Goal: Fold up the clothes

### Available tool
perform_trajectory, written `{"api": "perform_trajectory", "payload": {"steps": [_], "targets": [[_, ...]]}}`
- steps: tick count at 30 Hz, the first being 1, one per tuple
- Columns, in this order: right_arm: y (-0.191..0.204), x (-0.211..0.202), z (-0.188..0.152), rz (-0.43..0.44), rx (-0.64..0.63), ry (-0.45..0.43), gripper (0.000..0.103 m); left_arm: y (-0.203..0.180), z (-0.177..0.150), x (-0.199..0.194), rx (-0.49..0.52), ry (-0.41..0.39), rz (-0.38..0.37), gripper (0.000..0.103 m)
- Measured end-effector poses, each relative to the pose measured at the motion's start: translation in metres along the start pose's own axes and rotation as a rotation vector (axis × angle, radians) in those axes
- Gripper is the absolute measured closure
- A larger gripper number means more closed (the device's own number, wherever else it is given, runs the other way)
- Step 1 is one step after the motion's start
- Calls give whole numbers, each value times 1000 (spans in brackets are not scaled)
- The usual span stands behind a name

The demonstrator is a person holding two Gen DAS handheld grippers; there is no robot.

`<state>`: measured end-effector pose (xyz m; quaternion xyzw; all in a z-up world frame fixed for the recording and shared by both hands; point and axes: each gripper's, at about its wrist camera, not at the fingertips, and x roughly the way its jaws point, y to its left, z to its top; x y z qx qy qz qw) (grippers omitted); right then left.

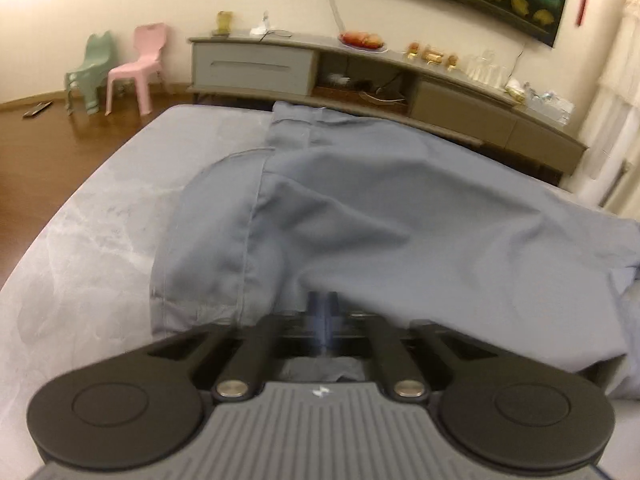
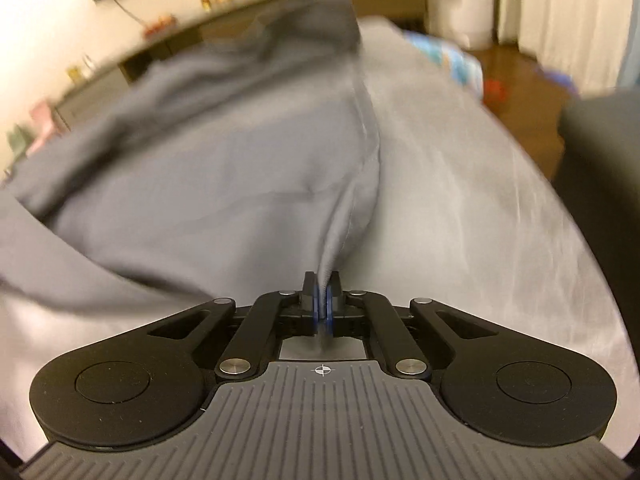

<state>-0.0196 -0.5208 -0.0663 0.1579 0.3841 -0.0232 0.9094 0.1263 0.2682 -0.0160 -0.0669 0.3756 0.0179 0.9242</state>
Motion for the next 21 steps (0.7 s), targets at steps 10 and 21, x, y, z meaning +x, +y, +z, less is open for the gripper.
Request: {"api": "perform_trajectory", "payload": {"steps": [10, 21], "targets": [[-35, -44, 105, 25, 528, -430, 103, 56, 12, -15, -253, -109, 77, 102], [-13, 63, 50, -101, 657, -190, 92, 57, -4, -9, -255, -105, -65, 12]]}}
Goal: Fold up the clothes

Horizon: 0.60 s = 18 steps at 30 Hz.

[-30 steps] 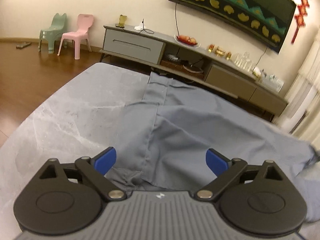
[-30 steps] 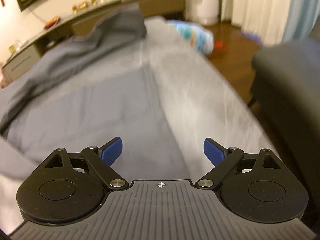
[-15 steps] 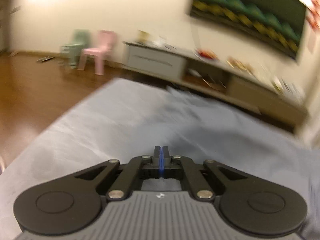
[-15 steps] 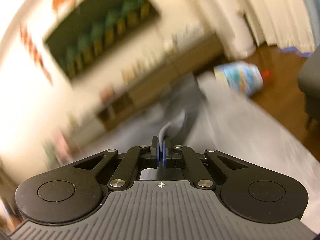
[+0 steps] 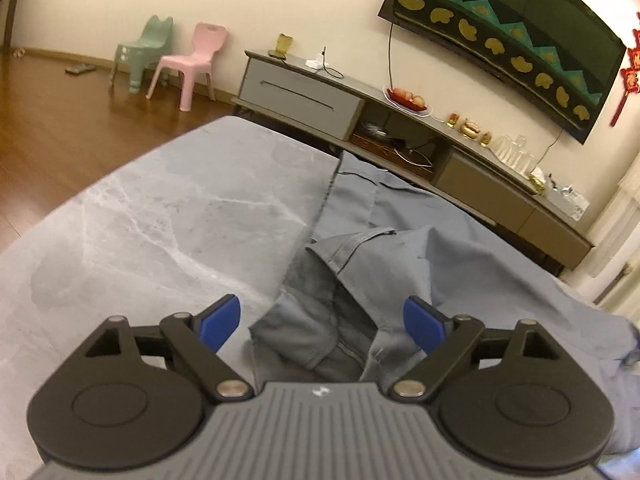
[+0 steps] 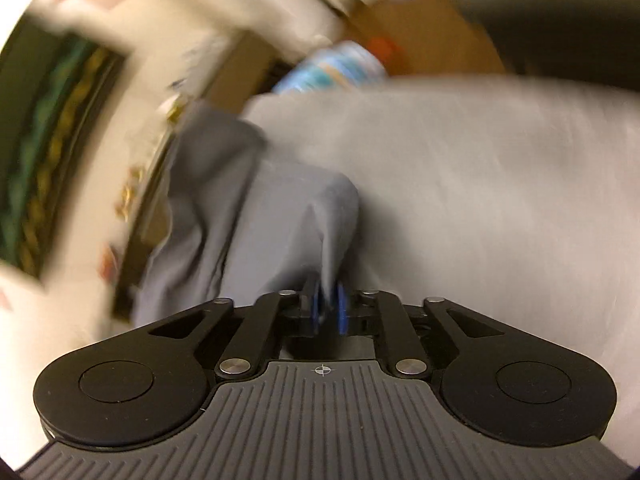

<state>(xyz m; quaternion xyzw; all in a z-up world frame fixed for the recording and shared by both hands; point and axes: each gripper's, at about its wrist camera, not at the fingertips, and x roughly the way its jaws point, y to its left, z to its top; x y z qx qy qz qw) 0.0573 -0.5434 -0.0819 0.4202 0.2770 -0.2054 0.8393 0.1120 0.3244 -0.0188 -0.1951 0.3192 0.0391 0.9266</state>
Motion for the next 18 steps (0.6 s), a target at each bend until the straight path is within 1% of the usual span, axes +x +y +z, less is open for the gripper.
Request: {"api": "perform_trajectory", "payload": {"steps": [1, 2, 4, 5, 7, 8, 9, 11, 12, 13, 14, 15, 17, 18], "targets": [[8, -4, -1, -7, -49, -20, 92, 0, -1, -2, -7, -3, -20, 12], [9, -5, -2, 5, -53, -16, 92, 0, -1, -6, -13, -8, -46, 11], [7, -2, -2, 25, -37, 5, 92, -2, -2, -16, -25, -38, -131, 1], [7, 1, -2, 19, -37, 15, 92, -3, -3, -21, -31, -51, -167, 0], [5, 8, 0, 8, -42, 33, 92, -5, -4, -22, -29, -56, -204, 0], [4, 9, 0, 7, -44, 40, 92, -10, -6, -17, -7, -34, -203, 0], [4, 11, 1, 11, -46, 43, 92, -17, -9, -9, 33, -5, -177, 0], [5, 16, 2, 22, -54, 45, 92, -33, -18, 6, 121, 19, -71, 0], [7, 16, 1, 33, -61, 46, 93, -42, -23, 13, 173, 18, -25, 10], [9, 15, 2, 44, -66, 36, 97, -51, -24, 21, 239, 26, 10, 72], [11, 12, 4, 55, -71, 15, 102, -59, -23, 28, 295, 32, 38, 100], [13, 9, 5, 66, -75, -5, 103, -63, -15, 25, 304, 3, 38, 99], [16, -4, 11, 95, -81, -78, 103, -63, 16, -13, 220, -234, -21, 99], [17, -13, 14, 111, -83, -119, 103, -56, 28, -43, 150, -384, -92, 99]]}}
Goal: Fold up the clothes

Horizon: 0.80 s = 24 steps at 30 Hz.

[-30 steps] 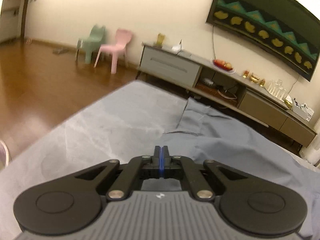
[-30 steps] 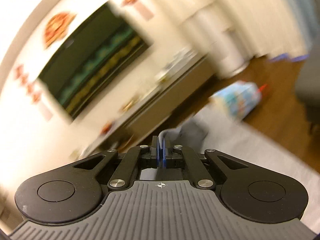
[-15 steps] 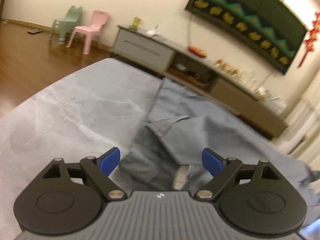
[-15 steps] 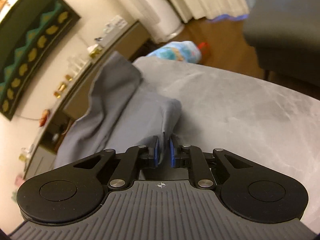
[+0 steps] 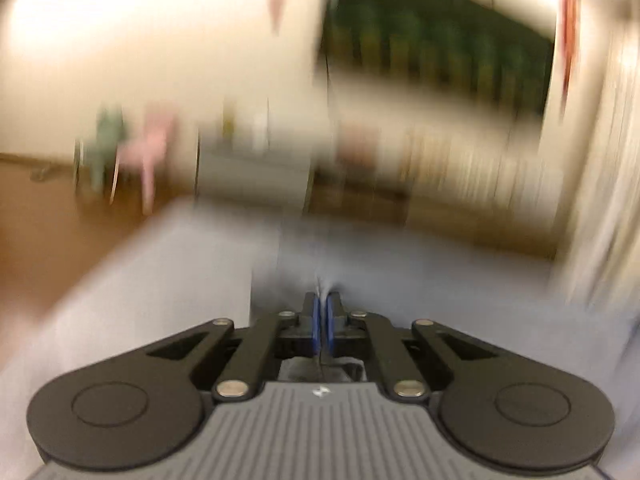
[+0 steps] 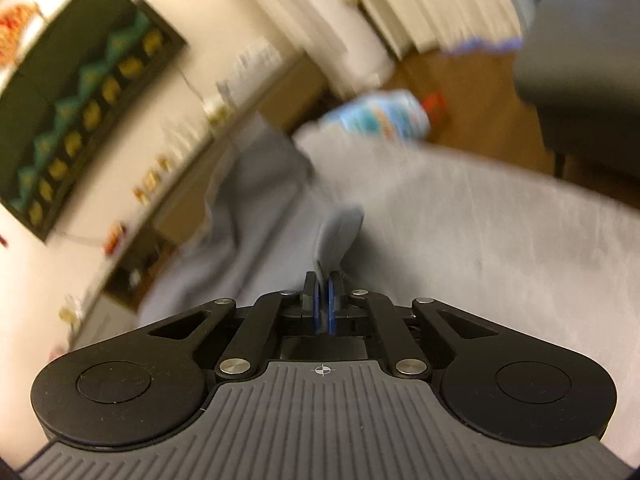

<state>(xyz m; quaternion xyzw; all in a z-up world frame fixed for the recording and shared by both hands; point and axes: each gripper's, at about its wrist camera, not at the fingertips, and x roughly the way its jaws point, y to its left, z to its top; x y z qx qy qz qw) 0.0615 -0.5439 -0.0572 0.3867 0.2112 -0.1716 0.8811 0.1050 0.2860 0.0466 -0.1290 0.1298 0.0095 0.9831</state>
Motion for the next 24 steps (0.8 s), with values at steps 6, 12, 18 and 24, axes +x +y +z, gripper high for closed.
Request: {"api": "perform_trajectory", "payload": {"steps": [6, 12, 18, 24], "targets": [[-13, 1, 4, -44, 28, 30, 103, 59, -18, -18, -52, 54, 9, 95], [-16, 9, -2, -37, 47, 124, 95, 116, -55, 4, -170, 363, 298, 55], [-14, 10, -9, -43, 67, 168, 42, 133, -39, -23, -527, 258, 222, 4], [-9, 21, -20, -75, 26, 221, 42, 88, -29, 17, -506, 448, 37, 0]]}}
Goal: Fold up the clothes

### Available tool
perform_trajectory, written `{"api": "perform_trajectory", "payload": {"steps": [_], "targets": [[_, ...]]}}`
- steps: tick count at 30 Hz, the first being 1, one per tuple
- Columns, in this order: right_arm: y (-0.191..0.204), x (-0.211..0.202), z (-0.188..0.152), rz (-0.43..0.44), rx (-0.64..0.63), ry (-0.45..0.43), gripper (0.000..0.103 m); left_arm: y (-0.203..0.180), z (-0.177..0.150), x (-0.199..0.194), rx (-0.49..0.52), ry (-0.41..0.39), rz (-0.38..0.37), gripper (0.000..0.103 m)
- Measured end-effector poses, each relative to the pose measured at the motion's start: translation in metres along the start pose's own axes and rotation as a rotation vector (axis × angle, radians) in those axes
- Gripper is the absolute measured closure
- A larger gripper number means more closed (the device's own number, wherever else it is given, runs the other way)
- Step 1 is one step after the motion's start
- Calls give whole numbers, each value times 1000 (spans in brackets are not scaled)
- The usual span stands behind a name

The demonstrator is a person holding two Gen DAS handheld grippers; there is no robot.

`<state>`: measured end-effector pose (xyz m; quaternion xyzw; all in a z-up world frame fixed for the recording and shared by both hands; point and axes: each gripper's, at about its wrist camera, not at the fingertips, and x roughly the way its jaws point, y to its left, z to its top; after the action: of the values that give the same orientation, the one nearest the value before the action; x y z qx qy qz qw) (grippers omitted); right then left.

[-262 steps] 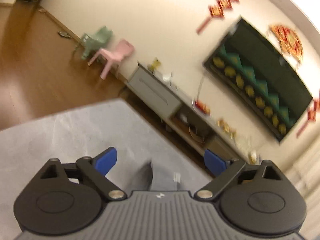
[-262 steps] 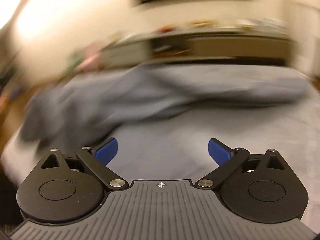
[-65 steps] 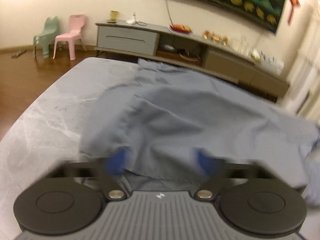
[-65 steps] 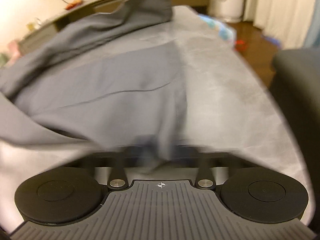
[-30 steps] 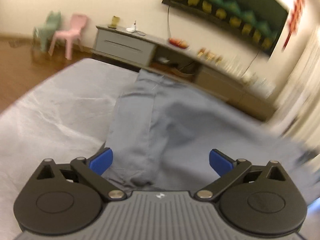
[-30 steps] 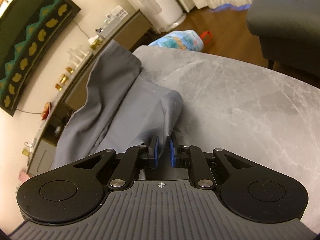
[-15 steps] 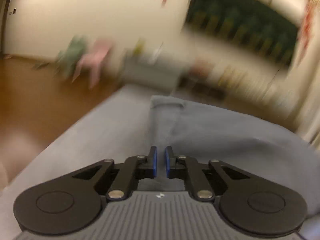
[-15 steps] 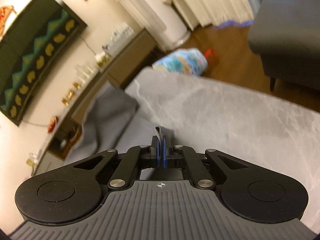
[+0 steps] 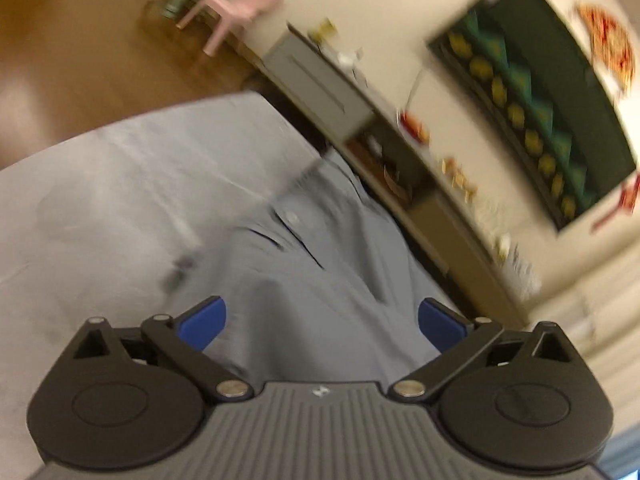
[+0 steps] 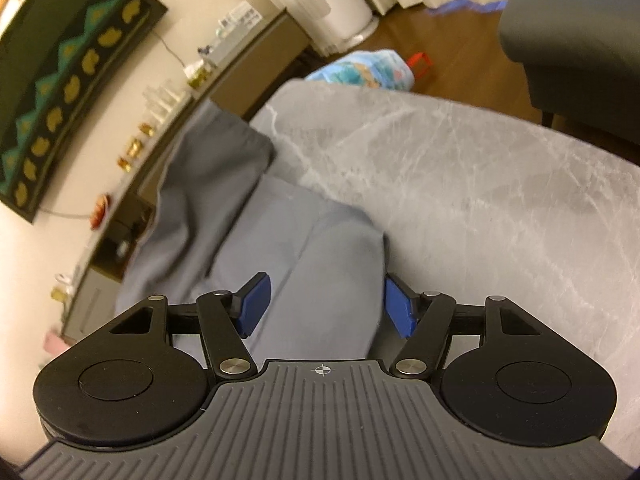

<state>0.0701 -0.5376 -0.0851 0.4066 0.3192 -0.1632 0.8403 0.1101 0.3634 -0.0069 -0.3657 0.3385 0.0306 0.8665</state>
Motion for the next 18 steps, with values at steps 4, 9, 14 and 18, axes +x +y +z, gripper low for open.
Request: {"api": "perform_trajectory", "payload": {"steps": [4, 9, 14, 18], "targets": [[5, -7, 0, -32, -30, -41, 42, -22, 9, 39, -9, 160, 47, 0], [49, -50, -11, -168, -294, -312, 40, 0, 5, 41, -99, 103, 72, 0], [151, -85, -81, 124, -703, -309, 40, 9, -2, 42, -101, 83, 52, 0], [262, -80, -204, 477, -1133, -13, 18, -4, -8, 41, -67, 99, 59, 0]]}}
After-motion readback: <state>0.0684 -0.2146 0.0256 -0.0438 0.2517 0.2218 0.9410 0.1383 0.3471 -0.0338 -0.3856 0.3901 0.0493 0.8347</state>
